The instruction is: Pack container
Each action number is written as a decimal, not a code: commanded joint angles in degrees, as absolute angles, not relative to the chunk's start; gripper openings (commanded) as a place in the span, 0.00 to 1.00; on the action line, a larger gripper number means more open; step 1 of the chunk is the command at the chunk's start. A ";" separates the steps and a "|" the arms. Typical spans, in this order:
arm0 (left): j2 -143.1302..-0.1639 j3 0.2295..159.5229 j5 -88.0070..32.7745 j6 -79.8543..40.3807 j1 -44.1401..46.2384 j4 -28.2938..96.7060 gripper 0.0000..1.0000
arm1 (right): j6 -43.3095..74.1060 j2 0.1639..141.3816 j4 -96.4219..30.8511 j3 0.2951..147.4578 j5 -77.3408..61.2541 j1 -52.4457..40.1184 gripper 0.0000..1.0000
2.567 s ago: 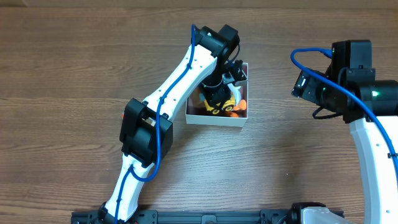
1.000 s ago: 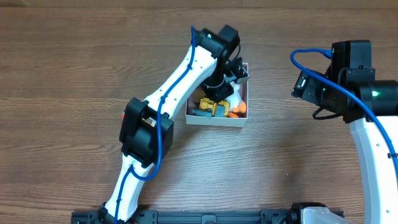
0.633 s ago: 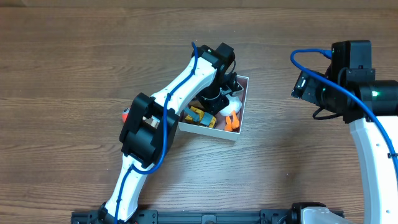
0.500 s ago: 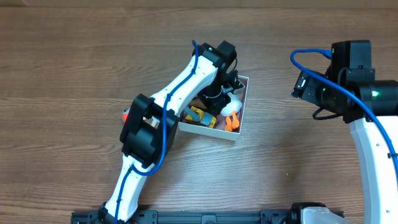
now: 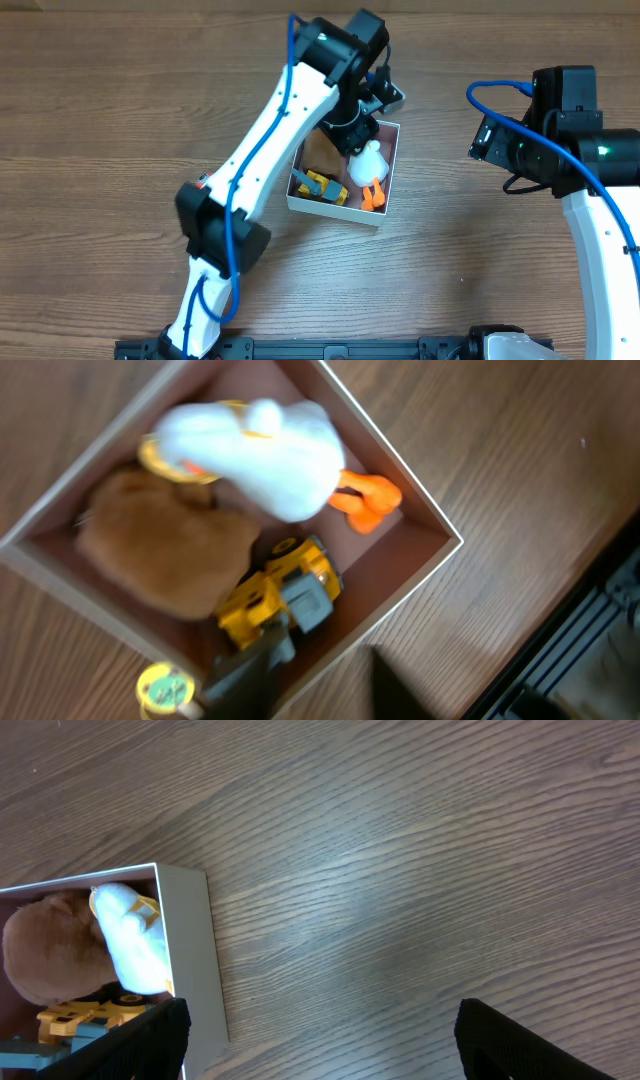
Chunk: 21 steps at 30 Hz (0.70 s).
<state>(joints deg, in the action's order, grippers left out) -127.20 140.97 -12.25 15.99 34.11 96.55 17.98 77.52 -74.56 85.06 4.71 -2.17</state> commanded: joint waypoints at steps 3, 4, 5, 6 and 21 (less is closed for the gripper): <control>-125.12 140.22 -6.87 3.97 33.30 96.82 0.04 | 17.69 77.28 -75.09 85.12 5.06 -1.85 0.87; -125.12 138.02 -6.85 3.16 33.32 96.84 0.04 | 17.67 77.28 -75.33 85.12 5.06 -1.85 0.87; -125.12 136.20 -6.83 2.57 33.36 96.84 0.04 | 17.67 77.28 -75.35 85.12 5.06 -1.85 0.87; -125.12 133.97 -6.81 2.33 33.36 96.84 0.04 | 17.67 77.28 -75.35 85.12 5.06 -1.85 0.87; -125.12 118.19 1.80 -4.93 33.58 96.07 0.05 | 17.69 77.28 -75.26 85.12 5.06 -1.85 0.87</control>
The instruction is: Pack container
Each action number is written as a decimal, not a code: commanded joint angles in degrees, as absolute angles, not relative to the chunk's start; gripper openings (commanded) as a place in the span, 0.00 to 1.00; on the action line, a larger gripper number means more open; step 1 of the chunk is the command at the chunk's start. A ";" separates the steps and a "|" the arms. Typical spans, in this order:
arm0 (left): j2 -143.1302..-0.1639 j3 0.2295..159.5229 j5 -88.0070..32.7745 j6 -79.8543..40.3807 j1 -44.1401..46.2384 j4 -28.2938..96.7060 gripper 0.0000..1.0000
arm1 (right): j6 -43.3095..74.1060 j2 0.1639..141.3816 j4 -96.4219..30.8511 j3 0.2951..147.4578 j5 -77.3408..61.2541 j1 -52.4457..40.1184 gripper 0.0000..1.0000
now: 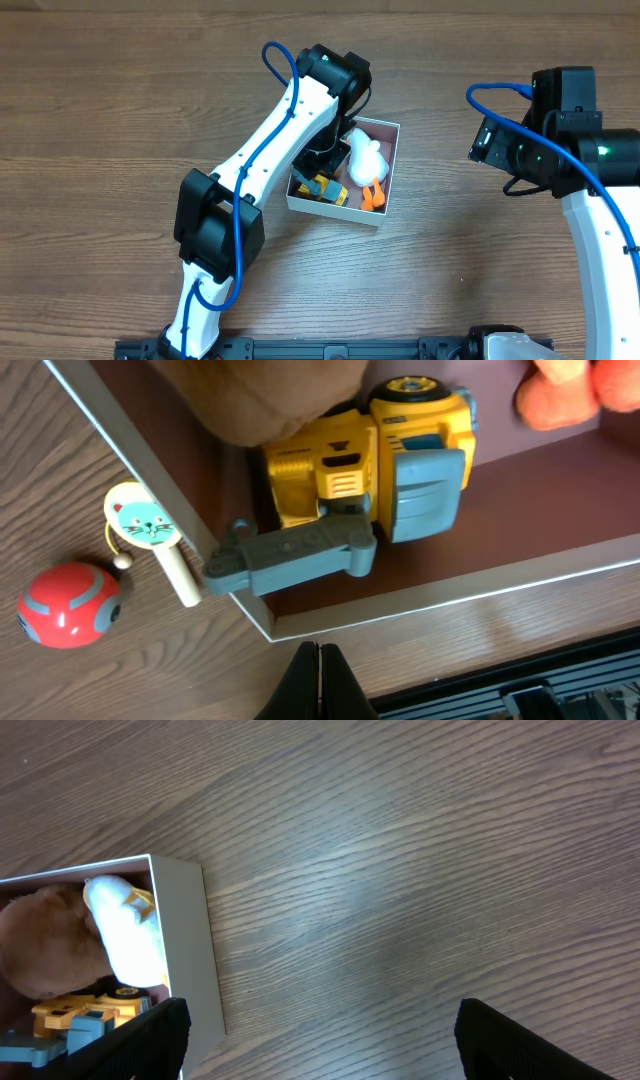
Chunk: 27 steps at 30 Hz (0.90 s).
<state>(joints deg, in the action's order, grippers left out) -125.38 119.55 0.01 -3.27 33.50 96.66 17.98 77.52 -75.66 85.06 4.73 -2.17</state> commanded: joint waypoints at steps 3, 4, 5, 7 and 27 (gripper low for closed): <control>-125.14 114.67 3.18 -4.95 33.56 92.99 0.05 | 17.69 77.28 -75.11 85.12 5.06 -1.85 0.87; -125.14 112.88 3.60 -4.95 33.56 91.44 0.05 | 17.67 77.28 -75.13 85.12 5.06 -1.85 0.87; -125.14 111.09 3.57 -4.95 33.56 89.93 0.05 | 17.67 77.28 -75.13 85.12 5.08 -1.85 0.87; -125.14 106.89 3.53 -4.97 33.56 86.74 0.05 | 17.52 77.28 -75.13 85.12 5.08 -1.85 0.87; -117.58 104.73 -0.01 -11.33 33.28 77.54 0.30 | 17.52 77.28 -74.87 85.12 5.06 -1.85 0.87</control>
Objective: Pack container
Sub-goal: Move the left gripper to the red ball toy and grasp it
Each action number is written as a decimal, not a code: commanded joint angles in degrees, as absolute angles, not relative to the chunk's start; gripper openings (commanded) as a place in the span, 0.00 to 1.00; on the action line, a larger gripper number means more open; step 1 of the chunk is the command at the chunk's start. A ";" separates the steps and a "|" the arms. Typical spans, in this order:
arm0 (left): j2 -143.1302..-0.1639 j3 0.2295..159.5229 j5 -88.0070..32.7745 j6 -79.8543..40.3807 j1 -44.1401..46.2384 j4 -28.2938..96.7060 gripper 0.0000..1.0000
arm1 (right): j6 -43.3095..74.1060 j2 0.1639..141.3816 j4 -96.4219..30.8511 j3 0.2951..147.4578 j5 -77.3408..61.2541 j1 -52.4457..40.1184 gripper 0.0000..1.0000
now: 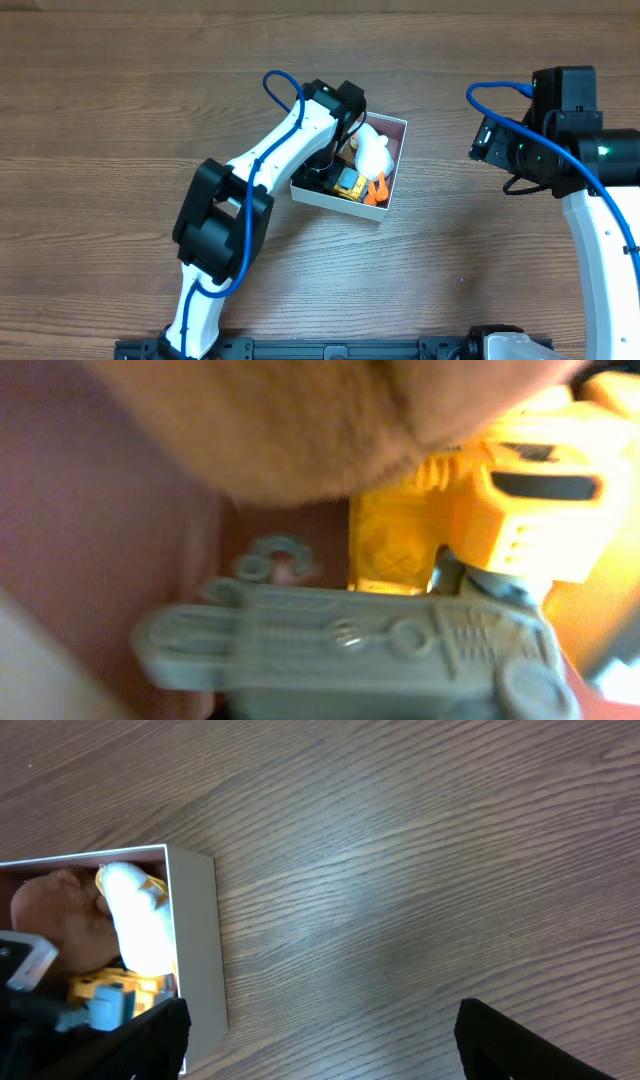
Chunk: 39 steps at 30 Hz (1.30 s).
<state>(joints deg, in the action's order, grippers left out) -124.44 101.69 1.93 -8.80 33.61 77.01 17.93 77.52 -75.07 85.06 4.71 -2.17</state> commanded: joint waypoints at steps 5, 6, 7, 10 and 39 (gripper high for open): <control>-107.09 107.07 1.19 -11.79 33.28 78.32 0.66 | 17.54 77.28 -74.91 85.12 5.06 -1.85 0.87; -104.99 107.18 2.11 -11.79 33.28 78.54 0.72 | 17.54 77.28 -74.94 85.12 5.06 -1.85 0.87; -101.25 107.18 4.56 -11.29 32.93 79.29 0.93 | 17.52 77.28 -74.91 85.12 5.06 -1.85 0.87; -97.01 107.15 4.89 -6.76 31.35 79.55 1.00 | 17.54 77.28 -74.89 85.12 5.04 -1.85 0.87; -103.92 69.19 4.27 -6.24 15.57 62.87 0.65 | 17.52 77.28 -74.50 85.12 3.79 -1.85 0.88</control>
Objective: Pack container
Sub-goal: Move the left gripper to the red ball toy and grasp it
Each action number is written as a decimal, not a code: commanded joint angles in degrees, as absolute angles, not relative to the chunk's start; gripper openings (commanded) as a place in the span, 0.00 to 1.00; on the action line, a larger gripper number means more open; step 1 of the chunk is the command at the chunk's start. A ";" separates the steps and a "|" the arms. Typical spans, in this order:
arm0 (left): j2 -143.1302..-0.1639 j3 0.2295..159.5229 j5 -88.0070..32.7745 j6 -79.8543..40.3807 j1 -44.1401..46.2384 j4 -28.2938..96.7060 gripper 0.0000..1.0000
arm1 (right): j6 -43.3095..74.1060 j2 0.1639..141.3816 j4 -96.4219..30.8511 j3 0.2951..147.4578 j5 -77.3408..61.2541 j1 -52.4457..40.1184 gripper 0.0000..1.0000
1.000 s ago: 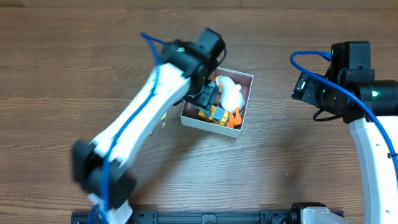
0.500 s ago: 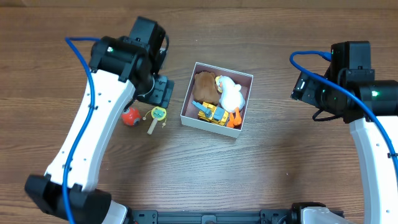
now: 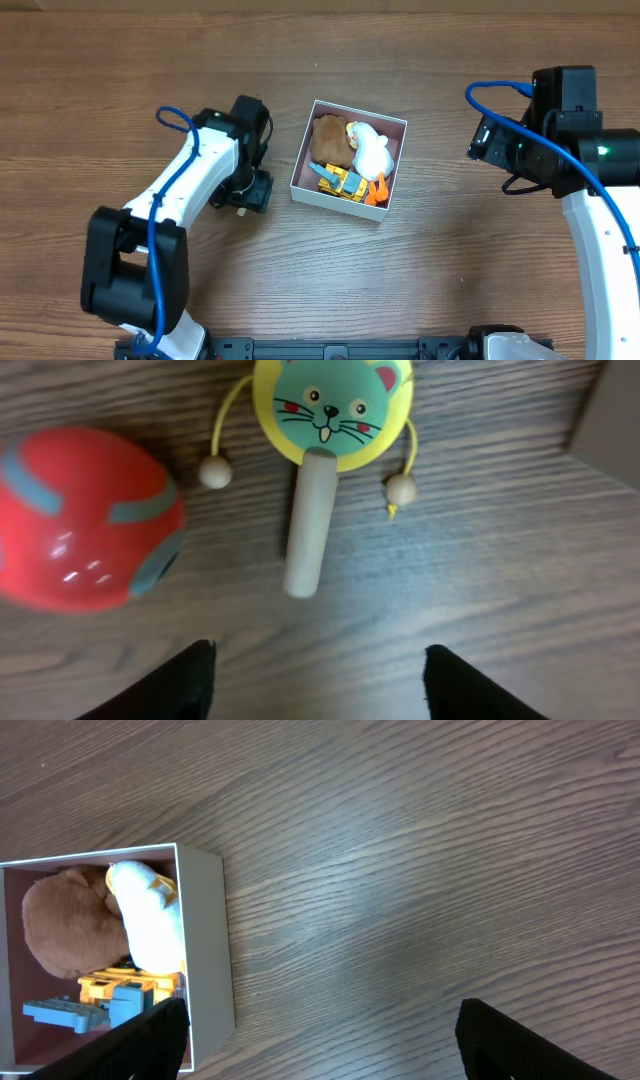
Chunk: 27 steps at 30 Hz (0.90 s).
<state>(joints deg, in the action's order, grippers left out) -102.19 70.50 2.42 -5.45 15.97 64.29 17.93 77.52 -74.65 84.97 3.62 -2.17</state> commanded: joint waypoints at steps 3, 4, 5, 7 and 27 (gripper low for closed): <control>-104.25 69.17 4.69 -6.44 14.96 62.24 0.65 | 17.52 77.28 -74.48 85.12 3.79 -1.85 0.88; -104.14 69.21 4.80 -6.44 14.79 62.24 0.65 | 17.52 77.28 -74.48 85.12 3.79 -1.85 0.88; -104.12 69.25 4.84 -6.46 14.57 62.26 0.65 | 17.52 77.28 -74.46 85.12 3.79 -1.85 0.88; -104.12 69.28 4.49 -6.59 14.11 62.39 0.64 | 17.54 77.28 -74.46 85.12 3.79 -1.85 0.88; -103.07 73.03 0.54 -7.97 11.92 67.40 0.53 | 17.52 77.28 -76.05 85.12 3.79 -1.85 0.93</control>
<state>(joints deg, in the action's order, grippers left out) -103.53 69.69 1.45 -8.78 11.53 65.47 17.76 77.52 -76.53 84.97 3.38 -2.17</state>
